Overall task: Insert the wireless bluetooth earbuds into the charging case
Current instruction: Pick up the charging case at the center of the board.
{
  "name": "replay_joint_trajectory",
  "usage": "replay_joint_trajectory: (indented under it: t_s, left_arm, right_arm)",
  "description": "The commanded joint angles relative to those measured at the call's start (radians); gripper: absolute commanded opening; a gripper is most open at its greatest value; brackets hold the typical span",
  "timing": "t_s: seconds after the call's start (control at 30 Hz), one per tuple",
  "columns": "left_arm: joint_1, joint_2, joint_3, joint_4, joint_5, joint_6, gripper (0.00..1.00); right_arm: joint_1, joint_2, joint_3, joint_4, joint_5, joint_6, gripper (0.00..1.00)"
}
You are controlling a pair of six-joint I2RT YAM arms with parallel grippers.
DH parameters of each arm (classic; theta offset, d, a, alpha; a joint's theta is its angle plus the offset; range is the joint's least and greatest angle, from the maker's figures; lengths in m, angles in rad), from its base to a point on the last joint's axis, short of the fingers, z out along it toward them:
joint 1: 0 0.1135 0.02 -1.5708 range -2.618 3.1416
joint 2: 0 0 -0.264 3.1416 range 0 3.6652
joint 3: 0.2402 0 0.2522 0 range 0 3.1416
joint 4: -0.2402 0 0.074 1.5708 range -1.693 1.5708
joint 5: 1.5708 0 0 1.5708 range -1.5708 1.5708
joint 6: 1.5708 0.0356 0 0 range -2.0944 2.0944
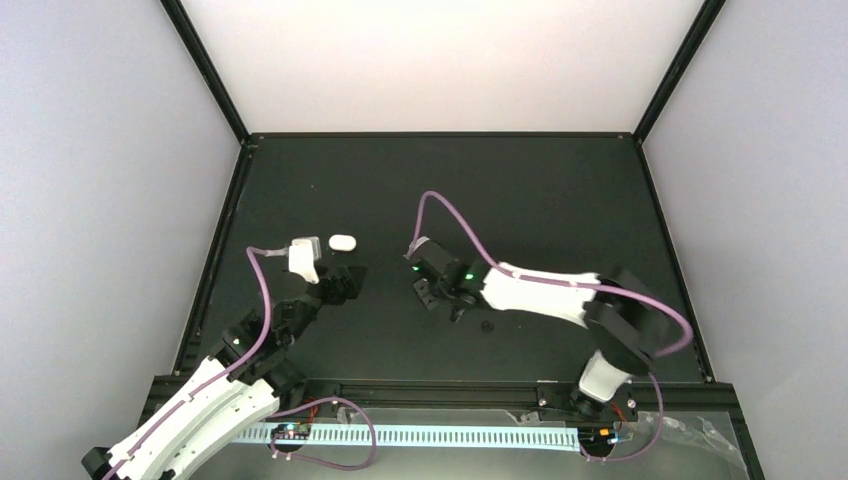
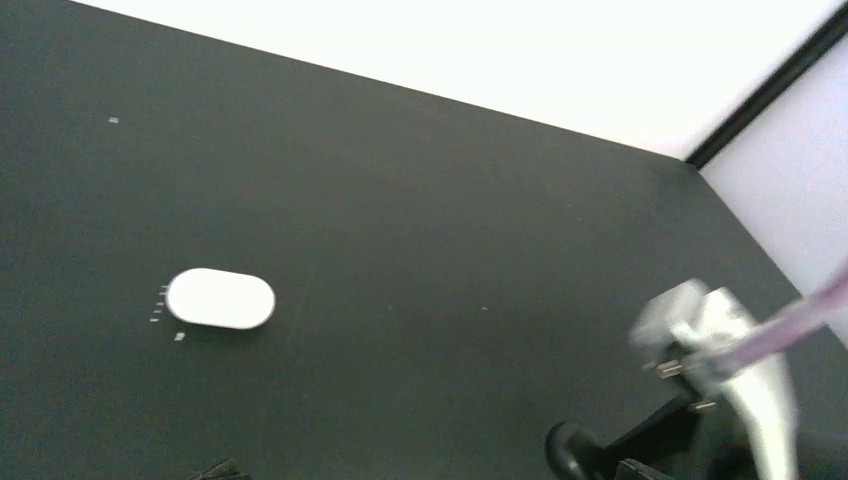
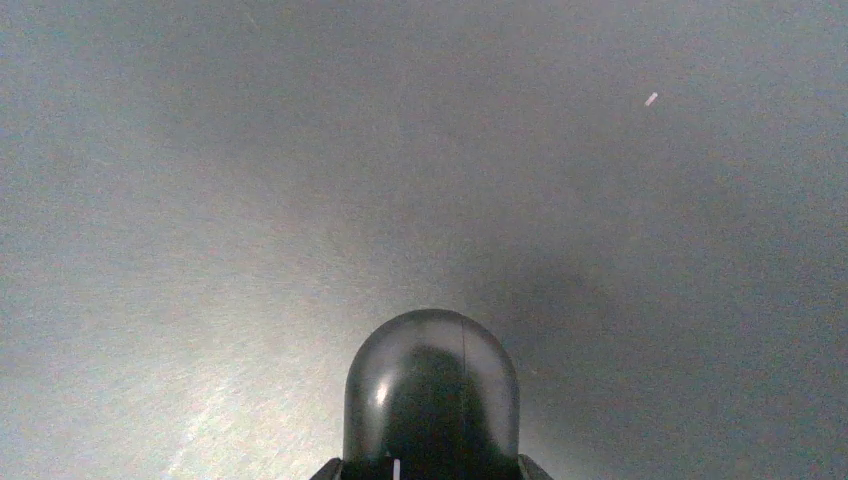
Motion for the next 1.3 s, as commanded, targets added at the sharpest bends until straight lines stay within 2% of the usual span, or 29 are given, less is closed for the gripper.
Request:
replay_joint_trajectory:
  t_s: [0.0,0.27,0.5,0.7,1.03,1.27]
  left_arm:
    - [0.005,0.015,-0.017,0.098,0.154,-0.006,0.99]
    - [0.004,0.080,-0.036,0.403,0.512,-0.065,0.95]
    - [-0.010,0.252,-0.014,0.654,0.771,-0.122,0.89]
    - [-0.065,0.383,0.055,0.703,0.829,-0.139,0.83]
    - [-0.101,0.417,0.067,0.716,0.821,-0.148,0.78]
    - [-0.111,0.449,0.073,0.719,0.838,-0.159,0.70]
  right_arm:
    - [-0.001,-0.255,-0.081,0.043,-0.005,-0.064,0.28]
    - [0.012,-0.695,-0.220,-0.033,-0.028,-0.197,0.29]
    - [0.037,-0.894,-0.259,-0.072,-0.022,-0.307,0.30]
    - [0.109,-0.866,-0.193,-0.131,0.055,-0.359,0.31]
    - [0.250,-0.813,-0.156,-0.108,0.228,-0.443,0.30]
    - [0.287,-0.784,-0.145,-0.082,0.259,-0.466,0.30]
